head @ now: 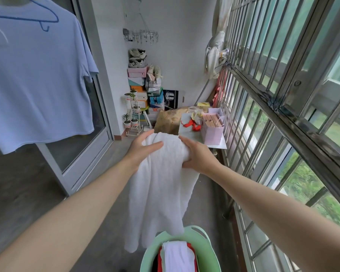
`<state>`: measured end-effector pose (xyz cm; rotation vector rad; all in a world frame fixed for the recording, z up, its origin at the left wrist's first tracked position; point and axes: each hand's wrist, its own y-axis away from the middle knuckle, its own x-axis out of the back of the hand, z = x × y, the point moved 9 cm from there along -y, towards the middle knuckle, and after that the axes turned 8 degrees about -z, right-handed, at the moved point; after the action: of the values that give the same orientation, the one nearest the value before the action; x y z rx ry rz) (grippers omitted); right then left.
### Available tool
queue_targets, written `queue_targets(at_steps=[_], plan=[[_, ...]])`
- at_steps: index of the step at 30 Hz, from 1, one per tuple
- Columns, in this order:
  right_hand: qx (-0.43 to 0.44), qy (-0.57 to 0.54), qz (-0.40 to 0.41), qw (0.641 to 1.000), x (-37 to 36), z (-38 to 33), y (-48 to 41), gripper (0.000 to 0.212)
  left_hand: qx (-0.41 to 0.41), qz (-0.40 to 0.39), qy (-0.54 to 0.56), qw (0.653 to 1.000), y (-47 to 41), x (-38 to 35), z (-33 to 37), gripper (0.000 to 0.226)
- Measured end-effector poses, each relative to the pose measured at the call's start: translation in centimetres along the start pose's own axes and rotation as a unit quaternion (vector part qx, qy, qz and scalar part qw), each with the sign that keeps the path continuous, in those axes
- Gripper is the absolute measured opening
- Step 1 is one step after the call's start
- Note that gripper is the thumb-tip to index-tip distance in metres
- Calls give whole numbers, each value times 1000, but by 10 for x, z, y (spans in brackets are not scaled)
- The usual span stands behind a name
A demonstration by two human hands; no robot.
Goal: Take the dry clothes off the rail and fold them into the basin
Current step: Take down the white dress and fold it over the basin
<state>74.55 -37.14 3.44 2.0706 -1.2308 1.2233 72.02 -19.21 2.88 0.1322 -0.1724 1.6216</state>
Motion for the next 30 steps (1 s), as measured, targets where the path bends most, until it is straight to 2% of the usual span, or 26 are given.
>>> queue_targets(at_steps=[6,11,17,21,24,27,30], plan=[[-37,-28,6,999,13,6,-2,34,-28,-63,-56,996,5,-7,13,79],[-61,-109,-17,992,15,15,-2,16,-53,-90,-114,988,8,-11,18,91],[-103,-257,-52,960,8,26,5,8,-70,-92,-176,978,7,-11,20,103],[-116,-328,-86,934,6,29,11,6,-62,-83,-174,979,8,-12,17,111],[-106,-354,-116,922,3,31,15,18,-45,-75,-149,985,8,-10,11,117],[-90,-389,-138,906,1,31,19,19,-23,-61,-129,990,9,-6,2,116],[-80,-424,-172,885,-2,29,22,19,14,-79,-78,994,9,-3,-11,99]])
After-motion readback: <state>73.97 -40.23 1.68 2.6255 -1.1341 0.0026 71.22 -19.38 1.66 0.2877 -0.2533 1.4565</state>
